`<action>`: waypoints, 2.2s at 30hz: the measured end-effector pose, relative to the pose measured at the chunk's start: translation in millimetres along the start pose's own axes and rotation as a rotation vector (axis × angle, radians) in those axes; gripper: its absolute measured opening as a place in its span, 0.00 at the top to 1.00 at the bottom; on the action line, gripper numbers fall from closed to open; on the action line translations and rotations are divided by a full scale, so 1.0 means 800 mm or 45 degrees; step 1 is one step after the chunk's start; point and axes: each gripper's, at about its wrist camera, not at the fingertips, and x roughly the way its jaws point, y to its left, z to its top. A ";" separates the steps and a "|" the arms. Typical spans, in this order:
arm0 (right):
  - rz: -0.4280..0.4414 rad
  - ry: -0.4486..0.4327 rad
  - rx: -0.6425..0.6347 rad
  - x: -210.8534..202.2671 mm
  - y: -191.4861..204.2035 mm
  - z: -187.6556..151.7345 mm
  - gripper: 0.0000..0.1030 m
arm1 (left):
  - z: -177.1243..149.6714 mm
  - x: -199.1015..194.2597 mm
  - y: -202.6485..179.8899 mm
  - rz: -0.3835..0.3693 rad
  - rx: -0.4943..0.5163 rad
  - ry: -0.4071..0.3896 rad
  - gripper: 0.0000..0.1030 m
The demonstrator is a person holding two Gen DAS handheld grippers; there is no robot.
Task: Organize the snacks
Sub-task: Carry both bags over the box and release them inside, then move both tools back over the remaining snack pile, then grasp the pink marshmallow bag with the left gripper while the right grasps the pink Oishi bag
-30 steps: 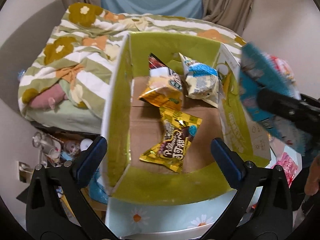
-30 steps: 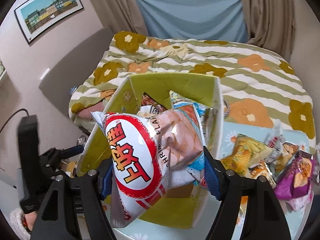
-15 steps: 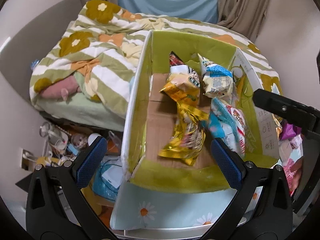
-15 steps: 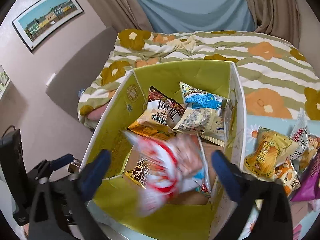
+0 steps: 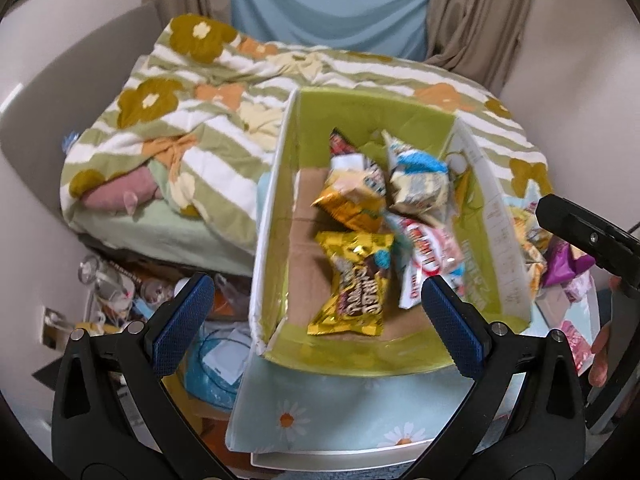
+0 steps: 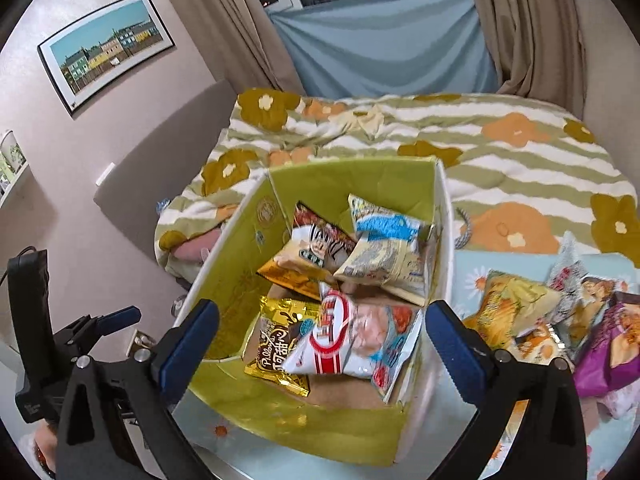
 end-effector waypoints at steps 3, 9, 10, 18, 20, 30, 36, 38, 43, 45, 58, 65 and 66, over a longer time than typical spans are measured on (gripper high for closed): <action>-0.013 -0.041 0.024 -0.023 -0.003 0.003 0.00 | 0.009 -0.012 -0.013 -0.043 0.037 -0.028 0.00; -0.101 -0.111 0.086 -0.075 -0.017 -0.002 0.00 | 0.026 -0.023 -0.051 -0.155 0.138 -0.060 0.00; -0.126 -0.122 0.095 -0.086 -0.021 -0.005 0.00 | 0.027 -0.024 -0.058 -0.174 0.152 -0.064 0.00; -0.268 -0.171 0.179 -0.150 -0.067 -0.030 0.00 | 0.024 -0.024 -0.137 -0.287 0.289 -0.050 0.00; -0.303 -0.183 0.205 -0.171 -0.088 -0.037 0.00 | 0.022 -0.026 -0.160 -0.304 0.322 -0.049 0.00; -0.445 -0.162 0.250 -0.245 -0.206 -0.077 0.00 | -0.015 -0.014 -0.289 -0.364 0.384 0.064 0.00; -0.431 -0.087 0.209 -0.263 -0.270 -0.099 0.00 | -0.056 -0.001 -0.367 -0.355 0.375 0.186 0.00; -0.409 -0.065 0.196 -0.265 -0.290 -0.108 0.00 | -0.070 0.005 -0.388 -0.349 0.354 0.222 0.00; -0.324 0.001 0.153 -0.256 -0.340 -0.122 0.00 | -0.106 0.023 -0.432 -0.291 0.250 0.299 0.00; -0.288 0.033 0.114 -0.249 -0.361 -0.125 0.00 | -0.122 0.033 -0.446 -0.270 0.166 0.327 0.00; -0.165 0.149 -0.054 -0.194 -0.427 -0.140 0.00 | -0.180 0.096 -0.506 -0.129 -0.014 0.500 0.00; -0.103 0.199 -0.047 -0.171 -0.441 -0.154 0.00 | -0.199 0.127 -0.524 -0.085 -0.010 0.578 0.00; -0.103 0.203 -0.053 -0.169 -0.442 -0.155 0.00 | -0.201 0.130 -0.525 -0.081 -0.009 0.588 0.00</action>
